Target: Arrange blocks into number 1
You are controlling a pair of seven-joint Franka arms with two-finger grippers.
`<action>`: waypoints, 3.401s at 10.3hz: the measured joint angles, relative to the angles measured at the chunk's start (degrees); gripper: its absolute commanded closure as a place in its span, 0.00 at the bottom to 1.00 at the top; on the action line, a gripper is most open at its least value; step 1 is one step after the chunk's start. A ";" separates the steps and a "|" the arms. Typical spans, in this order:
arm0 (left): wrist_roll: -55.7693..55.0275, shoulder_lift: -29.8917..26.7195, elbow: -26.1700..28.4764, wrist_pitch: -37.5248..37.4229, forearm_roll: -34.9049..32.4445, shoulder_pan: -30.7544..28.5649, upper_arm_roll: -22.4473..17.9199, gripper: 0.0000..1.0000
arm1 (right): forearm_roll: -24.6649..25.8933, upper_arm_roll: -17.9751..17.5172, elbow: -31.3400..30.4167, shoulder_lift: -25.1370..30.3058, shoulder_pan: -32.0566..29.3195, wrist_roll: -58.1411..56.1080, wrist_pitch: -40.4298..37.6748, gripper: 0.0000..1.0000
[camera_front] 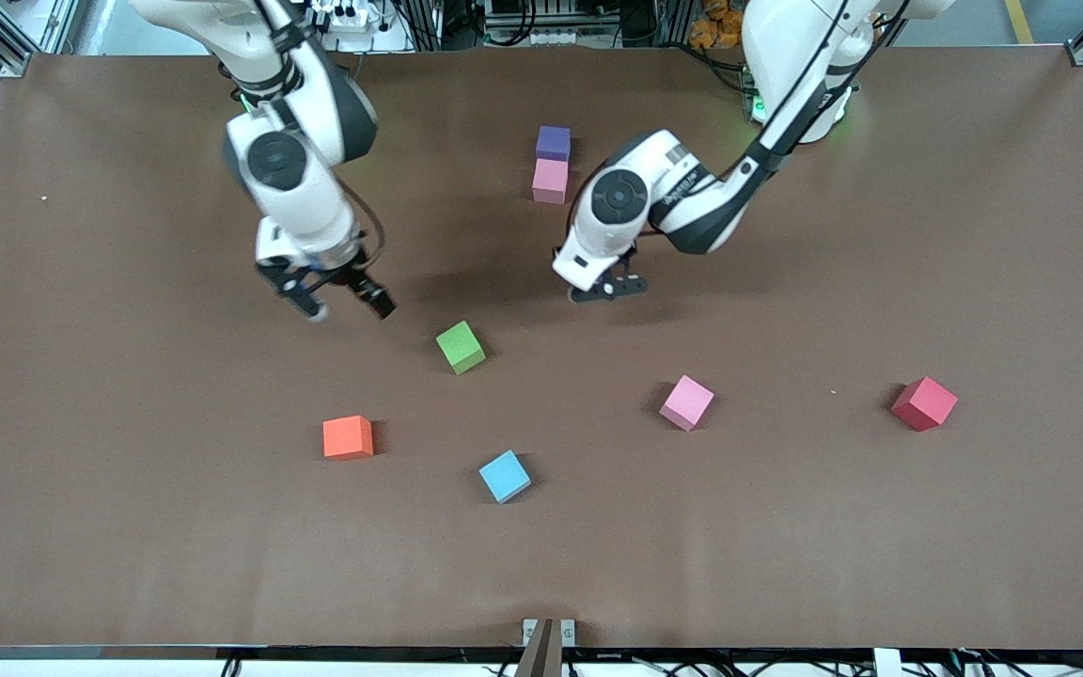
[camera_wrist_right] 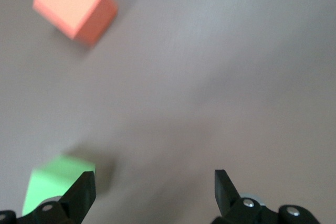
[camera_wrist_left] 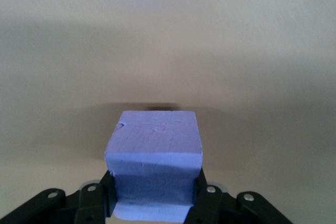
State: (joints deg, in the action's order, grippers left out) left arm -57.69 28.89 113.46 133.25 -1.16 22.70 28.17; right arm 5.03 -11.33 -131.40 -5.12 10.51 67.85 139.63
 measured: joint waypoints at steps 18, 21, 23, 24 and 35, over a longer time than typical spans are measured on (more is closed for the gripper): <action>-3.35 4.49 -0.99 1.24 1.09 10.37 0.61 0.90 | -11.07 11.90 35.42 -32.34 2.76 1.96 0.65 0.00; -3.35 4.50 -0.79 1.14 1.09 10.92 0.96 0.89 | -11.47 12.30 33.87 -32.84 3.20 2.42 0.47 0.01; -3.35 4.49 -0.72 1.08 1.08 10.98 1.05 0.02 | -11.52 12.40 33.36 -32.86 3.57 2.47 0.47 0.01; -3.35 4.50 -0.68 1.05 1.08 10.98 1.12 0.00 | -11.55 12.65 33.19 -32.88 3.91 2.55 0.52 0.01; 3.08 -4.58 -6.22 -6.57 -0.38 -5.47 -4.02 0.00 | -11.85 13.39 36.66 -33.08 7.93 1.89 1.61 0.55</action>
State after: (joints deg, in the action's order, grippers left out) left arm -54.61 24.31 107.24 126.68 -1.53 17.23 24.15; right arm -6.82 2.06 -94.73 -38.19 18.44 69.74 141.24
